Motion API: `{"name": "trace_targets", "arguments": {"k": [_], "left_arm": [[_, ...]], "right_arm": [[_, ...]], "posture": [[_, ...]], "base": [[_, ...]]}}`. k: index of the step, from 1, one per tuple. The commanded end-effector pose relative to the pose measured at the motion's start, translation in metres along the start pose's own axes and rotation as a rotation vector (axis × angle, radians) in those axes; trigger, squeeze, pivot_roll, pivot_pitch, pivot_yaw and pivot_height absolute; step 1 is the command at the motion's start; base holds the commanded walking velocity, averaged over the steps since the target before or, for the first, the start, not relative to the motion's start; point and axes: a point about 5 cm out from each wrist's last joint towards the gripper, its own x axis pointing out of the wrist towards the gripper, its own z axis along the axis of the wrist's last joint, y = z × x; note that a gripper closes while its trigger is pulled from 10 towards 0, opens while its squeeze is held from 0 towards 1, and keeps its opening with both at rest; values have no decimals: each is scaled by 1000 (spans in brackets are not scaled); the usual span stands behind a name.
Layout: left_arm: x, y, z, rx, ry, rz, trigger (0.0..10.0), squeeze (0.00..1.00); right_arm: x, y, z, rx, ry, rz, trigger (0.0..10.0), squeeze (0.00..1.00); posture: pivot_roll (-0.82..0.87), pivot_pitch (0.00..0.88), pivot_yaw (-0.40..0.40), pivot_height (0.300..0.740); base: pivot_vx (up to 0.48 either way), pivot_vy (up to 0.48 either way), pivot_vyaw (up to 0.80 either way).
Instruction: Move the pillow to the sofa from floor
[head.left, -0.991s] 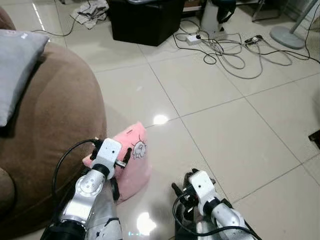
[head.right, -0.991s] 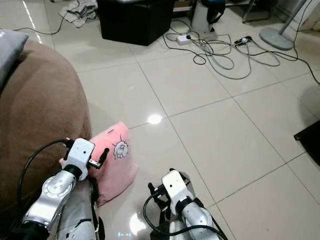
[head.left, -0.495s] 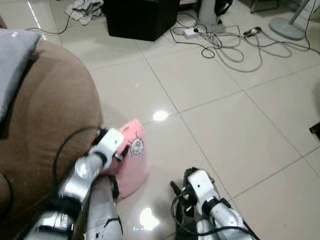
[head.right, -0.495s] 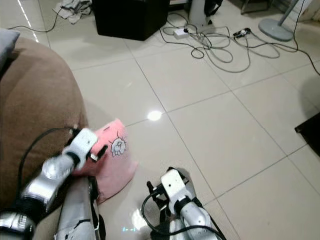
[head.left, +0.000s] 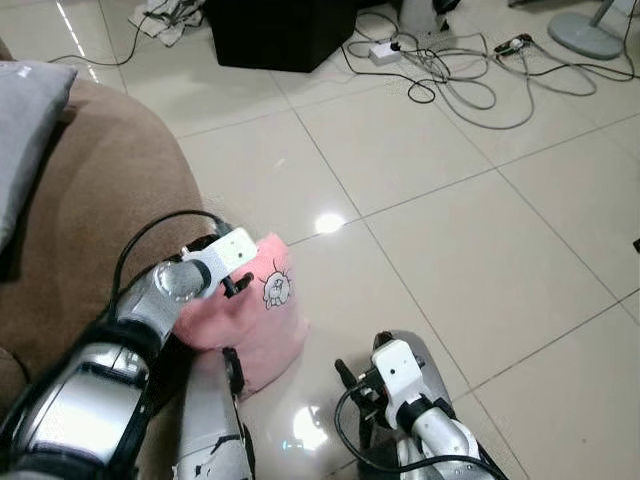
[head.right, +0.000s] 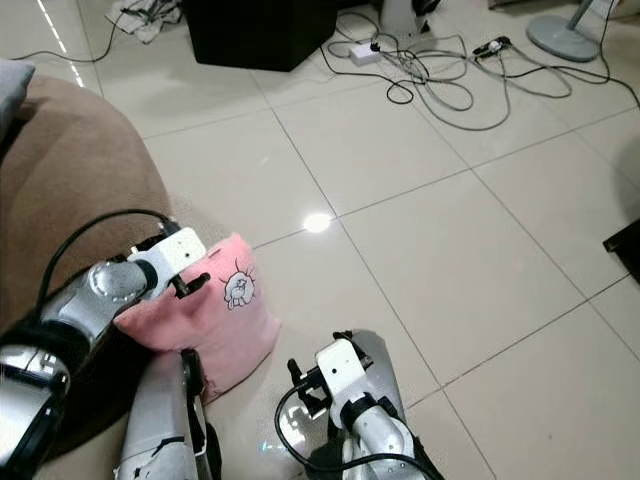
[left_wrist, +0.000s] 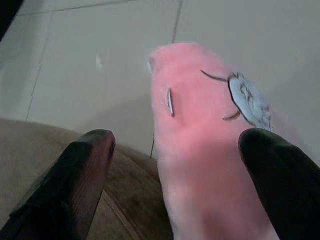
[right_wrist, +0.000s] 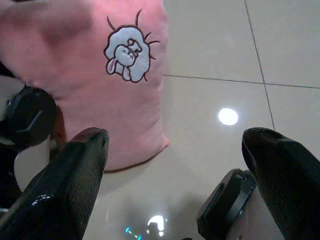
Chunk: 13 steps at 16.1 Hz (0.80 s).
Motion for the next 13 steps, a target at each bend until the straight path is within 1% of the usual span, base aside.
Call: {"name": "trace_targets", "arguments": {"k": [1, 2, 3, 4, 5, 6, 9, 11, 13], "left_arm": [[-2, 2, -6, 34, 39, -25, 10000, 0], [-4, 7, -10, 67, 72, -16, 10000, 0], [-4, 7, -12, 80, 90, -21, 10000, 0], [-4, 6, -13, 96, 104, -27, 10000, 0], [-3, 4, -16, 134, 134, -18, 10000, 0], [-3, 3, -17, 148, 144, -15, 10000, 0], [1, -8, -20, 211, 175, -20, 10000, 0], [5, -19, -21, 226, 194, -27, 10000, 0], [6, -23, -23, 247, 213, -21, 10000, 0]], "right_arm": [[-5, 2, -4, 9, 6, -13, 10000, 0], [-7, 5, -4, 12, 2, -23, 10000, 0], [-9, 7, -4, 15, 2, -29, 10000, 0], [-10, 8, -4, 16, 2, -32, 10000, 0], [-14, 10, -4, 14, 0, -42, 10000, 0], [-15, 10, -4, 14, -1, -45, 10000, 0], [-27, 13, -5, 14, -4, -84, 10000, 0], [-38, 13, -5, 26, -30, -124, 10000, 0], [-43, 14, -6, 24, -22, -117, 10000, 0]], "posture": [[47, 241, -11, 536], [30, 252, -2, 536], [24, 258, -2, 536], [22, 259, -1, 536], [1, 274, 0, 536], [1, 274, 0, 536], [-68, 299, -13, 536], [-111, 313, -24, 536], [-137, 315, -39, 536]], "base": [[0, 0, 0], [0, 0, 0], [0, 0, 0], [0, 0, 0], [0, 0, 0], [0, 0, 0], [0, 0, 0], [0, 0, 0], [0, 0, 0]]}}
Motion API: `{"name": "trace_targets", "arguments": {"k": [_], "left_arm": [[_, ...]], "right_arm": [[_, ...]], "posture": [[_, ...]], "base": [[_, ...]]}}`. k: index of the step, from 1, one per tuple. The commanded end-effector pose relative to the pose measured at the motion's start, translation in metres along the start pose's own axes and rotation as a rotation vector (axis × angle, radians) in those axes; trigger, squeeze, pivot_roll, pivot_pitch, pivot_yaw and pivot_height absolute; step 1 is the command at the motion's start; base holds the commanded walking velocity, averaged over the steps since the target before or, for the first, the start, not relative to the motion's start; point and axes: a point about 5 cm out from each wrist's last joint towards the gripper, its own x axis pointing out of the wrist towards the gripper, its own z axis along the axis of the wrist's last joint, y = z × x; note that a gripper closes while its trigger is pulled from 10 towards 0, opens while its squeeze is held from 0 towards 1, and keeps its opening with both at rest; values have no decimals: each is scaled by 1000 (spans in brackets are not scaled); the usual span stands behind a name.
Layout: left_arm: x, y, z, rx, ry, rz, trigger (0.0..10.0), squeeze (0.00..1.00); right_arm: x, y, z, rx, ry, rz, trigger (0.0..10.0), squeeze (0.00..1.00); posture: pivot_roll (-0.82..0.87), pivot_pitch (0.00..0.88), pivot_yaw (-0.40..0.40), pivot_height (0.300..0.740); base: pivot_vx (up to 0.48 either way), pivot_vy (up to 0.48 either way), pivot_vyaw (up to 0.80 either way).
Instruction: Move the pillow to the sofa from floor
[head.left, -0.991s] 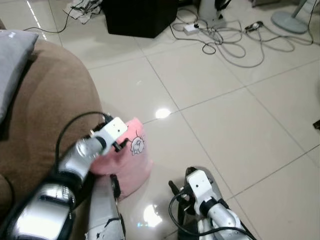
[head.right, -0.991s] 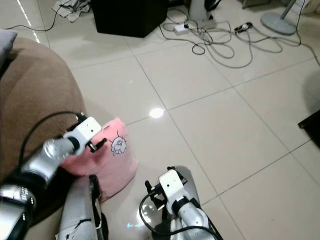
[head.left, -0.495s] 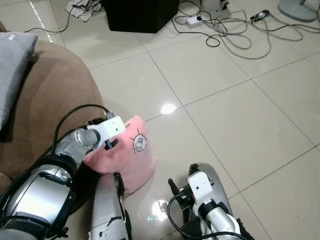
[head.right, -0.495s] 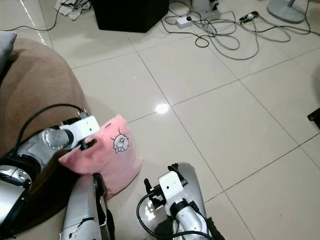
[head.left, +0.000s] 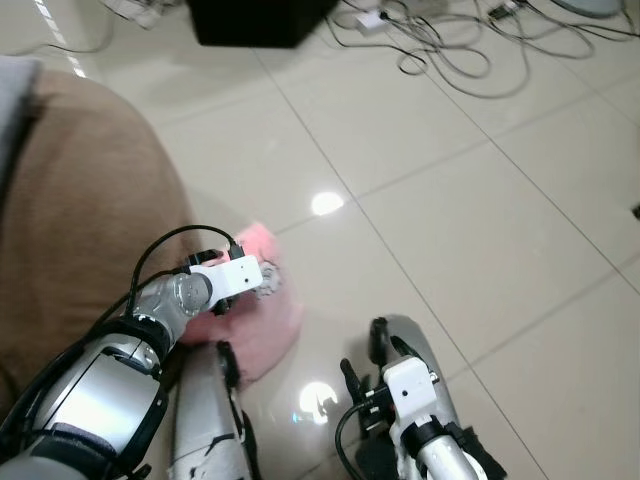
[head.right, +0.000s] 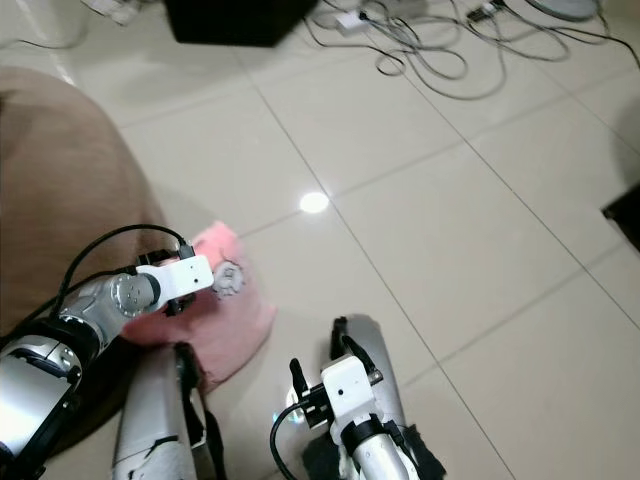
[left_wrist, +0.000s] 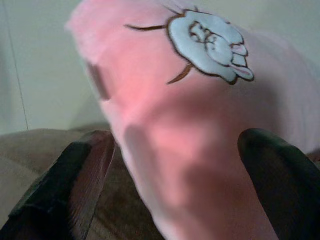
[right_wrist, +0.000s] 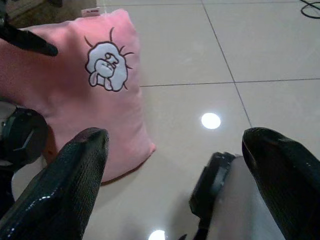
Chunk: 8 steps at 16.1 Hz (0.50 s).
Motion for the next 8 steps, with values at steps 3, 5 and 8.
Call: {"name": "trace_targets", "arguments": {"k": [3, 5, 8], "left_arm": [[1, -8, -9, 32, 74, 21, 10000, 0], [1, -6, -8, 32, 83, 38, 10000, 0], [-1, 12, -3, -2, 65, 94, 10000, 0]], "right_arm": [[-15, 1, -17, 24, 85, 51, 10000, 0], [-15, 1, -18, 14, 86, 86, 10000, 0], [-15, -2, -20, 3, 101, 90, 10000, 0]], "posture": [[-164, 306, -51, 536], [-169, 297, -59, 536], [-144, 277, -53, 536]], "base": [[0, 0, 0], [0, 0, 0], [0, 0, 0]]}}
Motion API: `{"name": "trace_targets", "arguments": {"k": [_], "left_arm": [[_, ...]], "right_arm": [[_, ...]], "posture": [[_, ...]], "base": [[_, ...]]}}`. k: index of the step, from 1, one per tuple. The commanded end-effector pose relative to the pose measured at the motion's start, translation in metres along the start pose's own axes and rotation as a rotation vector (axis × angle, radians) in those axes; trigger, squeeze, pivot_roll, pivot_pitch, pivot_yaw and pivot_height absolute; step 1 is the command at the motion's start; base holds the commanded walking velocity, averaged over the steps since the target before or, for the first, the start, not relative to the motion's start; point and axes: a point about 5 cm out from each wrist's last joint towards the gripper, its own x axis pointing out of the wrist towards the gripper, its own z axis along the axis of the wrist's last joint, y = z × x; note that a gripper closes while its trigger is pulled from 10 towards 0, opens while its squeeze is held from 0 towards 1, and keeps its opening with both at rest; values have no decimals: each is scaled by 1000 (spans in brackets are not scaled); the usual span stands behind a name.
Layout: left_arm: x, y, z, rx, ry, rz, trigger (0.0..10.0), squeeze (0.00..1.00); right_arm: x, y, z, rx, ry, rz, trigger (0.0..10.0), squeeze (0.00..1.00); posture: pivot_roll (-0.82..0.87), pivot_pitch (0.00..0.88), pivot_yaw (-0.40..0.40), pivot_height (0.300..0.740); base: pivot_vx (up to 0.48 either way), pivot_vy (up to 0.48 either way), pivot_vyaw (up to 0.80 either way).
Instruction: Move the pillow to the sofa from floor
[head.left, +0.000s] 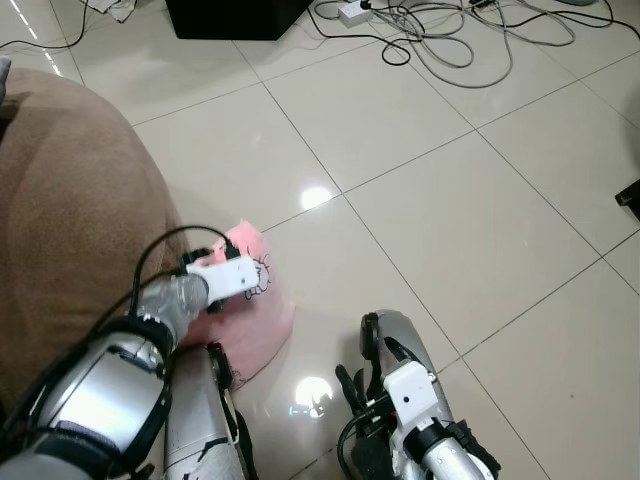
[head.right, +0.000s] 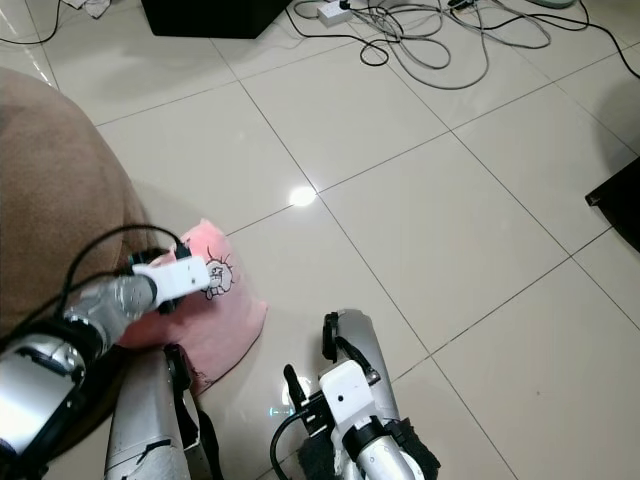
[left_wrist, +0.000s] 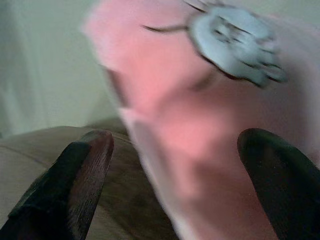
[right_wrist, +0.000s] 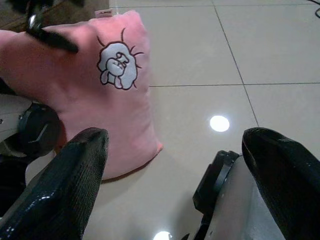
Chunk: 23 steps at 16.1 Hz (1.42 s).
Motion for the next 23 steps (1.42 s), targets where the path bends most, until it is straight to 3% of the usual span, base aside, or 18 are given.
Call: {"name": "trace_targets", "arguments": {"k": [1, 6, 15, 19, 23], "left_arm": [[-1, 4, -4, -14, 11, 16, 10000, 0], [0, -1, -8, -9, 65, 11, 10000, 0], [2, -14, -10, -2, 122, 44, 10000, 0], [0, -3, -13, -49, 136, 92, 10000, 0], [-4, 26, -11, -162, 111, 186, 10000, 0]], "right_arm": [[-12, -1, -21, 27, 106, 12, 10000, 0], [-16, -5, -20, 43, 93, 74, 10000, 0], [-40, -15, -22, 21, 115, 113, 10000, 0], [-42, -16, -21, -18, 119, 138, 10000, 0], [-42, -18, -23, -22, 118, 159, 10000, 0]], "posture": [[-142, 277, -53, 536], [-201, 291, -76, 536], [-302, 304, -142, 536], [-278, 299, -137, 536], [-235, 284, -133, 536]], "base": [[0, 0, 0], [0, 0, 0], [0, 0, 0], [0, 0, 0], [0, 0, 0]]}}
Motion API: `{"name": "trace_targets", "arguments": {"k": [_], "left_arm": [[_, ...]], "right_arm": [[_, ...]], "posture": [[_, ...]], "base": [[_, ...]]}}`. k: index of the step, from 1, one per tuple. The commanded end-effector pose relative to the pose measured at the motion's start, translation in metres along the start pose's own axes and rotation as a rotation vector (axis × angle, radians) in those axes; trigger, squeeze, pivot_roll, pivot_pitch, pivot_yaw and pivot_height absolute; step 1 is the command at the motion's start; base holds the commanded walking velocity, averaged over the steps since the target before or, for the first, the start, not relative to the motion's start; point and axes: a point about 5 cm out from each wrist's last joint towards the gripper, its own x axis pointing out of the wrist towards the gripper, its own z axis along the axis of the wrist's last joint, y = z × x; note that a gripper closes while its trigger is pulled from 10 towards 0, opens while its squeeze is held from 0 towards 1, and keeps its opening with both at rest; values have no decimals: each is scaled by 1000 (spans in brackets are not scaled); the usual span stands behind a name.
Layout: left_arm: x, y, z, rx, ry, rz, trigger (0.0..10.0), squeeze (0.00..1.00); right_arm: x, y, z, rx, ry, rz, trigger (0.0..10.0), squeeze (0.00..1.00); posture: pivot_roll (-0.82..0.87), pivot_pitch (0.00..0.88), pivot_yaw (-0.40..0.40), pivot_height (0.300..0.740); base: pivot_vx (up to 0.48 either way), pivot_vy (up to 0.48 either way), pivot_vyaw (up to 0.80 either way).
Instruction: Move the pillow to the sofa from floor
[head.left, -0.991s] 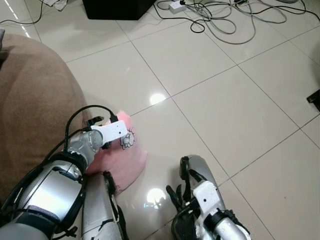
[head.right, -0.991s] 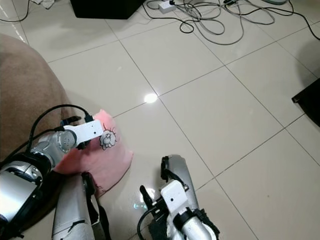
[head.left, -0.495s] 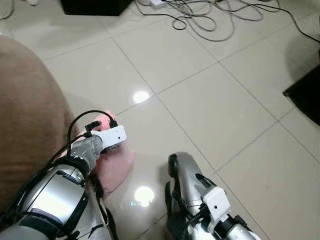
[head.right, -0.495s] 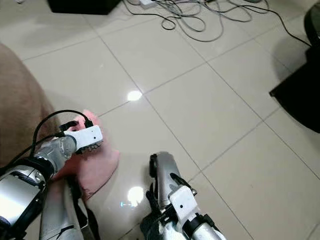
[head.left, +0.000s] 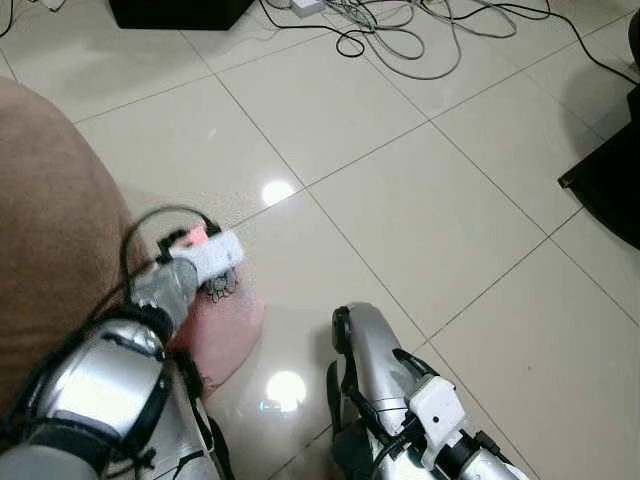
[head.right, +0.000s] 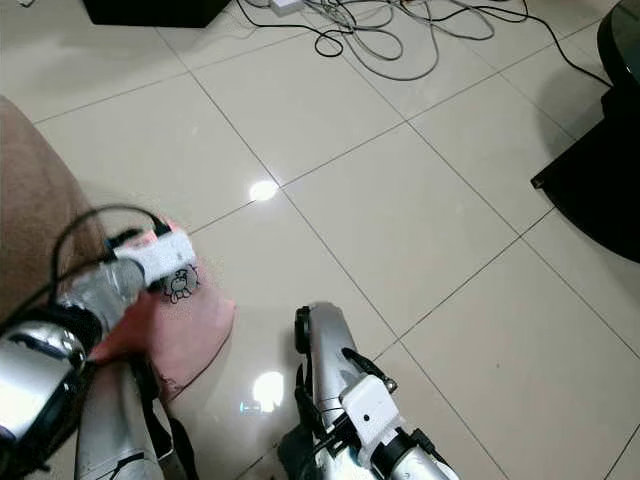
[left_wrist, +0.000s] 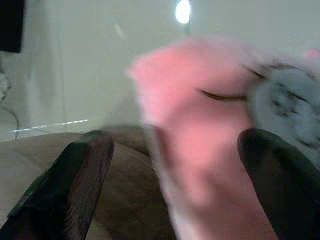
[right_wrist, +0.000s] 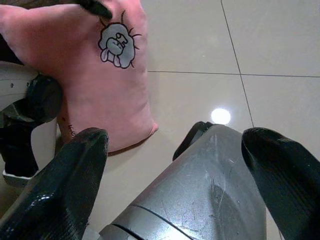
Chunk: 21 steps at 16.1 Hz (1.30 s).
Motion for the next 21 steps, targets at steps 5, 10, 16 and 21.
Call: {"name": "trace_targets", "arguments": {"k": [5, 10, 16, 21], "left_arm": [[-1, 9, -7, 105, 22, 19, 10000, 0], [-1, 1, -18, 147, 85, -2, 10000, 0], [-1, -13, -20, -7, 83, -66, 10000, 0], [-6, -53, -38, -32, 154, -234, 10000, 0]], "right_arm": [[-17, 1, -24, 37, 127, 61, 10000, 0], [-28, -3, -22, 13, 145, 54, 10000, 0], [-30, -2, -19, 26, 131, 57, 10000, 0], [-47, -9, -12, 20, 150, 55, 10000, 0]], "posture": [[-276, 280, -157, 536], [-358, 292, -202, 536], [-343, 311, -199, 536], [-422, 336, -274, 536]], "base": [[0, 0, 0], [0, 0, 0], [0, 0, 0], [0, 0, 0]]}}
